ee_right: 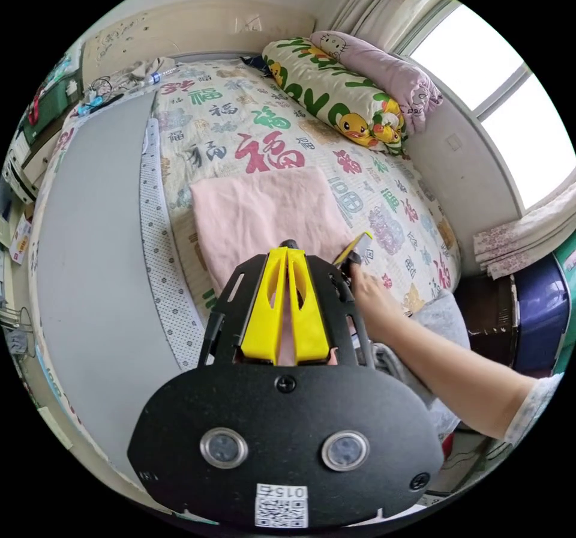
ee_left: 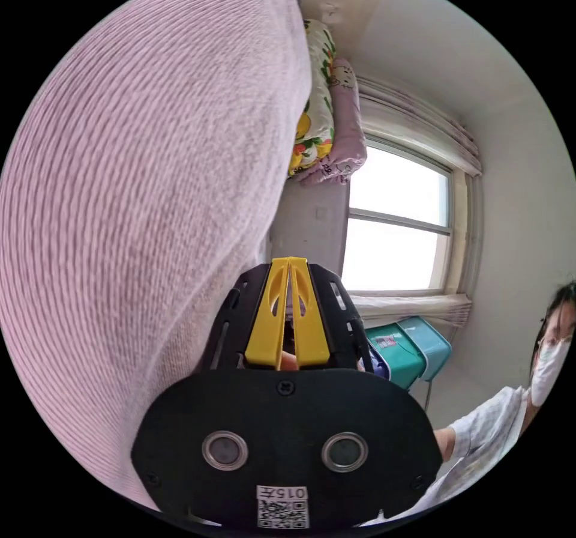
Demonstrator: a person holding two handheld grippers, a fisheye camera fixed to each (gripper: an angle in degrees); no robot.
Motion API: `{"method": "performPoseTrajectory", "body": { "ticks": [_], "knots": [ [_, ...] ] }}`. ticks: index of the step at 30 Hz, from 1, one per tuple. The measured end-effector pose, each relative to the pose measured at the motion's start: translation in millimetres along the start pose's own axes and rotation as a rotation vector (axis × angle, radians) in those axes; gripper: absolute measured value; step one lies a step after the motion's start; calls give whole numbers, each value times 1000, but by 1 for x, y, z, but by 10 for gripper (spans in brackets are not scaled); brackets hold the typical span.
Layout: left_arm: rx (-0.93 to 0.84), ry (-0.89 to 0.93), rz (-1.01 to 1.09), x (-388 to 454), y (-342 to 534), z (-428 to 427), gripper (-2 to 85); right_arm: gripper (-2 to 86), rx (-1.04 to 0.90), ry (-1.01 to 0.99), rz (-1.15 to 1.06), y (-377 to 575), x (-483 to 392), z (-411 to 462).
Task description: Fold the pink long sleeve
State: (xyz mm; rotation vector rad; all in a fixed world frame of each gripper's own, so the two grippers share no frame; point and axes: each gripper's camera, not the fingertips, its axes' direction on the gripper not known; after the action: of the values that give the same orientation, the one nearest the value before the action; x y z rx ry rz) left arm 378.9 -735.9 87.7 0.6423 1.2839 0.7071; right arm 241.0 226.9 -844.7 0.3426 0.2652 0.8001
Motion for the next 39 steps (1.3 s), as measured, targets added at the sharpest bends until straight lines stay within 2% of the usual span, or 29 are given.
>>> {"method": "performPoseTrajectory", "body": {
  "ticks": [6, 11, 15, 18, 21, 23, 25, 27, 32, 34, 36, 39],
  "knots": [
    [-11, 20, -2, -17, 111, 61, -9, -10, 21, -9, 12, 30, 53, -26],
    [-13, 26, -22, -21, 187, 103, -9, -10, 44, -111, 37, 55, 108, -50],
    [-13, 28, -24, -18, 244, 134, -9, -9, 62, -193, 72, 80, 188, -67],
    [-13, 29, -25, -13, 278, 154, -9, -6, 36, -350, 136, 100, 261, -70],
    [-13, 30, -26, -6, 307, 170, -9, -5, 16, -329, 259, 120, 326, -69],
    [-13, 30, -26, -1, 321, 179, -9, -5, 102, -503, 279, 138, 367, -73],
    [-13, 30, -27, 7, 338, 189, -9, -6, 240, -857, 299, 163, 427, -77],
    [-13, 31, -27, 14, 348, 195, -9, -6, 295, -958, 296, 180, 458, -80],
    [-13, 31, -26, 34, 367, 207, -9, -8, 329, -929, 285, 214, 495, -98],
    [-13, 31, -26, 44, 371, 210, -9, -9, 580, -558, 219, 244, 504, -118],
    [-13, 31, -25, 53, 373, 211, -9, -9, 632, -428, 186, 260, 510, -127],
    [-14, 32, -21, 67, 372, 212, -9, -9, 582, -554, 191, 282, 528, -128]
  ]
}}
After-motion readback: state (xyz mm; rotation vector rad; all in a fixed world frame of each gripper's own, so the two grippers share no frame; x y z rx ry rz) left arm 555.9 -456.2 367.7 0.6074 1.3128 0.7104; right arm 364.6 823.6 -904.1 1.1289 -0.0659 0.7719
